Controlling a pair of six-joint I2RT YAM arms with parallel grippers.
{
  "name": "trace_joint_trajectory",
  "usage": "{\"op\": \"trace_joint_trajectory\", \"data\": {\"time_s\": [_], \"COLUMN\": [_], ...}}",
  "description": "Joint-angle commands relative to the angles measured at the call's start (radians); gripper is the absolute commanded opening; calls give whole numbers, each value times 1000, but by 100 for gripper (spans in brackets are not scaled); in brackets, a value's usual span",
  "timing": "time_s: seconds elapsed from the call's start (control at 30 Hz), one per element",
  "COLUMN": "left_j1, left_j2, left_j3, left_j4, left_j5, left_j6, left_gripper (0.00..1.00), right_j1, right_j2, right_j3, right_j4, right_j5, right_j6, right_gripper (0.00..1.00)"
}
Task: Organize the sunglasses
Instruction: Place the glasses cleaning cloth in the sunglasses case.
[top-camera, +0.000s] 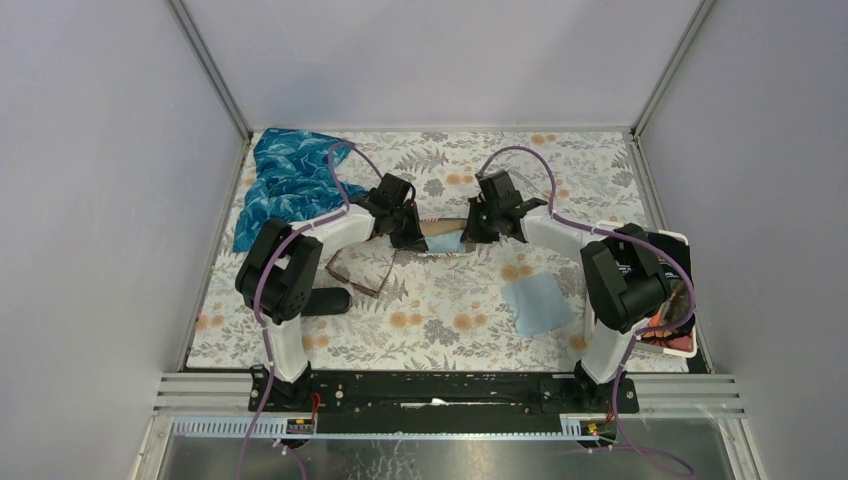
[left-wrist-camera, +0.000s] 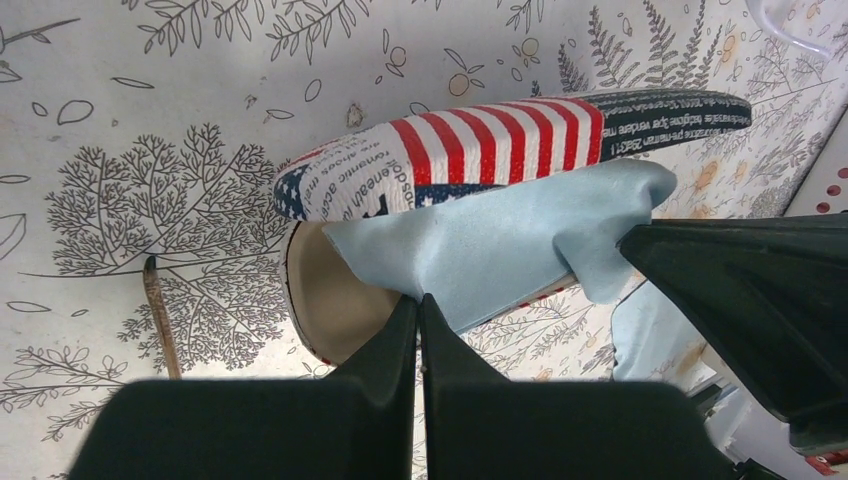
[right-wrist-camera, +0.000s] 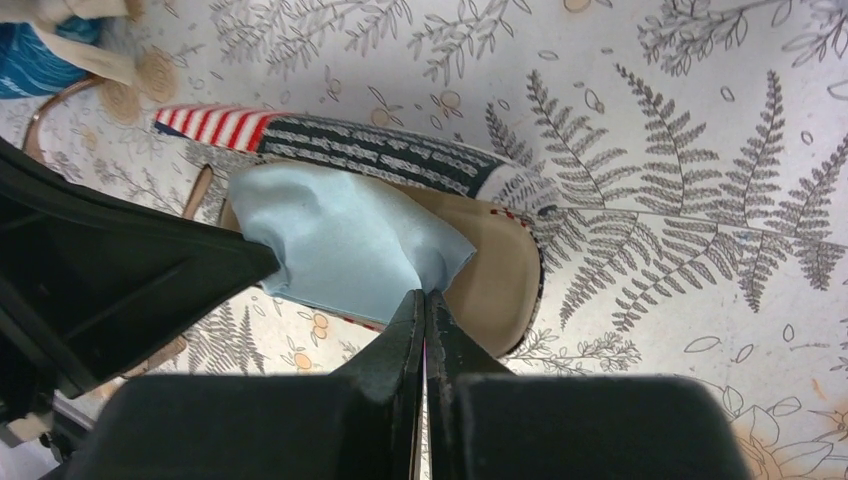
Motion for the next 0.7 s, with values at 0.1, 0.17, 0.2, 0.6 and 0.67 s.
{"op": "trace_joint_trajectory", "data": {"time_s": [0.1, 0.17, 0.2, 0.6, 0.67], "left_j1": [7, 7, 7, 8, 8], "left_j2": [17, 15, 15, 39, 43], "left_j3": [8, 11, 12, 42, 52], "left_j4": [-7, -12, -16, -72, -85], "left_j5": [-10, -16, -18, -21, -25], "left_j6": [75, 86, 90, 132, 142], "left_gripper": [0, 0, 0, 0, 0], "right_j1": [-7, -7, -7, -7, -7], "right_j2": [-17, -14, -12, 8, 9], "right_j3": [-41, -54, -60, -41, -37], "right_j4": [4, 8, 9, 12, 11], "right_j5": [3, 10, 13, 43, 47], "right_j6": [-16, -15, -16, -54, -60], "right_gripper": [0, 0, 0, 0, 0]}}
